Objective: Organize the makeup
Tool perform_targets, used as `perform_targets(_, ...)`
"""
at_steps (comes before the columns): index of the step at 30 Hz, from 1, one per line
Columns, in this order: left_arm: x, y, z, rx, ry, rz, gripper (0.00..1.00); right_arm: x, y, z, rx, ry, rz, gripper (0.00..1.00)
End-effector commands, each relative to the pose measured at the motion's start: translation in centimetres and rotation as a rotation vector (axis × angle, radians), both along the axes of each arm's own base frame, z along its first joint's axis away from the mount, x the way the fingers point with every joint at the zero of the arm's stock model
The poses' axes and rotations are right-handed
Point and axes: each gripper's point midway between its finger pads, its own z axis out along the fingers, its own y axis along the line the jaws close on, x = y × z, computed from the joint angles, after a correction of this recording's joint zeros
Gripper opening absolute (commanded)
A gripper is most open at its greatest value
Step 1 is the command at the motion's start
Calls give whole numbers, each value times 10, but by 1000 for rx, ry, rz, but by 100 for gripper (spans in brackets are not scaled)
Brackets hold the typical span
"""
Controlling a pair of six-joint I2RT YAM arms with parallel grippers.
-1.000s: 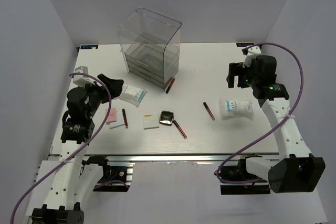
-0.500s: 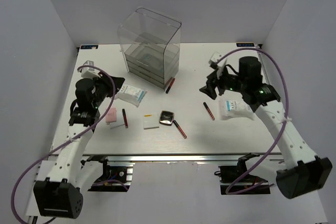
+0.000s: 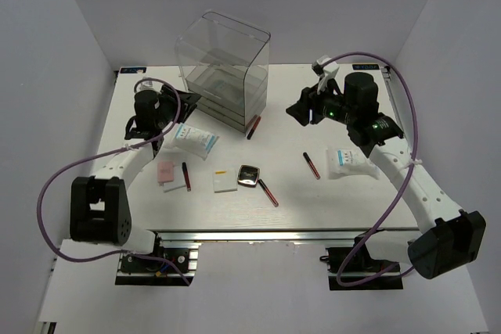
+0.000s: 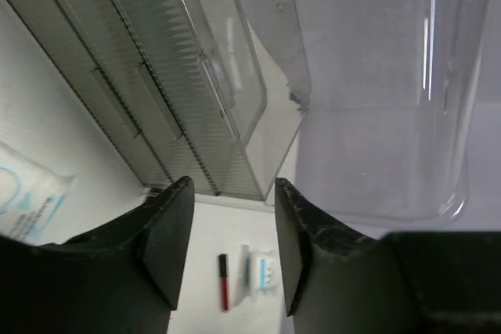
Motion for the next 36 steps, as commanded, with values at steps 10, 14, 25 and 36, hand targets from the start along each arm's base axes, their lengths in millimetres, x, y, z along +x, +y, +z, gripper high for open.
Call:
perform_targets(10,47,-29,3,-225,-67,-100,51,-29,26,21,71,-181,261,32)
perform_targets(14,55,-29,-7,-220,-62,-100,50,-30,25,17,70,-183,260,32)
perform_targets(25,75,-34,-24,-218,-65,-110,39,-29,25,17,76,-197,258,32)
perform_targets(36,84,-32,-21,-215,-117,-93,24,-29,26,19,73,-202,260,30)
